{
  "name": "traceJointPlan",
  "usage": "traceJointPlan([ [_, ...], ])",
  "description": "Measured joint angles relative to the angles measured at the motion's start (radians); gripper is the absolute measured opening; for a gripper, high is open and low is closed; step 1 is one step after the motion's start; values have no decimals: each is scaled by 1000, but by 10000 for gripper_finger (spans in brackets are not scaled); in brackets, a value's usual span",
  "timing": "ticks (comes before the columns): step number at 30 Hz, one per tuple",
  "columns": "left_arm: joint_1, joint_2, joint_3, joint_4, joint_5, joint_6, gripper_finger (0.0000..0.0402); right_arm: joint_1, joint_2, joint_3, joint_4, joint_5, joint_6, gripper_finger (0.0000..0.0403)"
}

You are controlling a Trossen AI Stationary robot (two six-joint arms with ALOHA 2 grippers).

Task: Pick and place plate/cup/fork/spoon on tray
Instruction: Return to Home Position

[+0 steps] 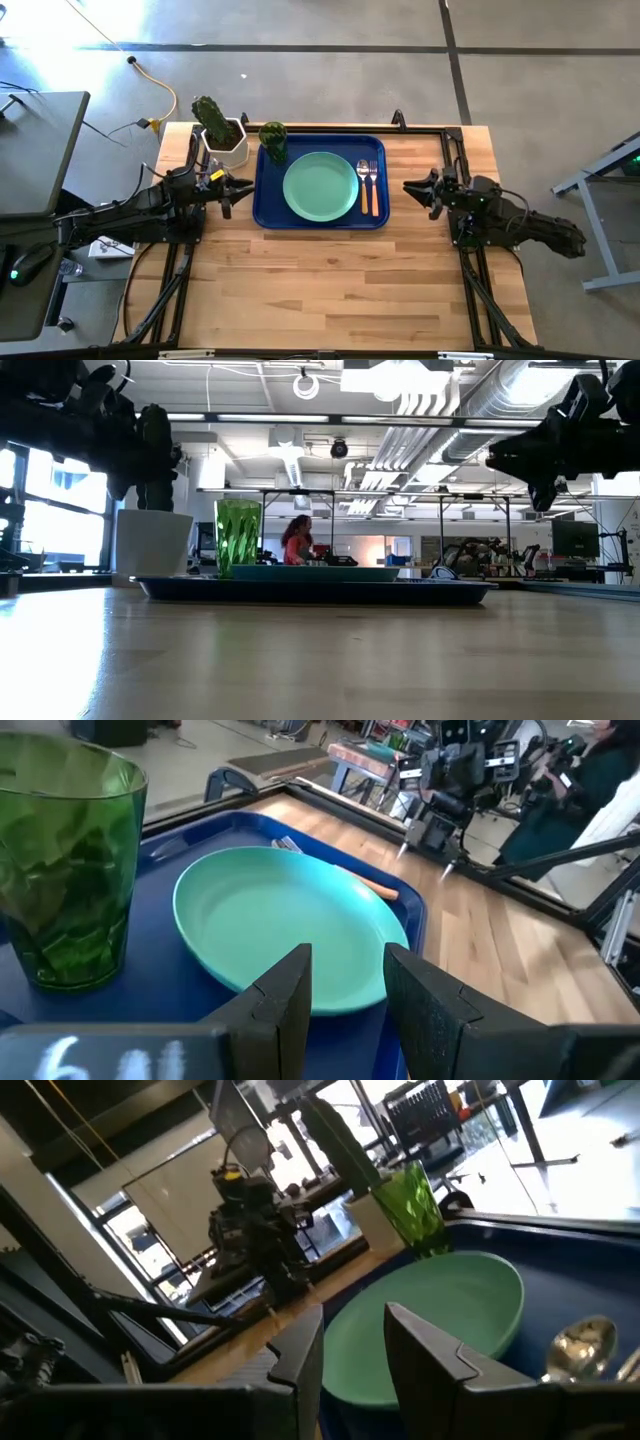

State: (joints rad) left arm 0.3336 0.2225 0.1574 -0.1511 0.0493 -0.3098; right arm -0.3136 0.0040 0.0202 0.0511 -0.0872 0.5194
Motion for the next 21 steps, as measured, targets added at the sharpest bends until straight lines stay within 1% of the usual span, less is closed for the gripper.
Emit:
traceJointPlan([
  [2, 0, 0, 0, 1, 4, 6, 115, 0, 0, -10, -3, 0, 9, 99],
  [8, 0, 0, 0, 17, 103, 7, 115, 0, 2, -10, -9, 0, 26, 99],
  [15, 0, 0, 0, 100, 99, 78, 115, 0, 2, -10, -9, 2, 24, 99],
  [18, 0, 0, 0, 104, 98, 86, 115, 0, 2, -10, -9, 24, 23, 99],
  [21, 0, -1, -40, 179, 98, 73, 115, 0, 2, -10, -9, 34, 23, 99],
])
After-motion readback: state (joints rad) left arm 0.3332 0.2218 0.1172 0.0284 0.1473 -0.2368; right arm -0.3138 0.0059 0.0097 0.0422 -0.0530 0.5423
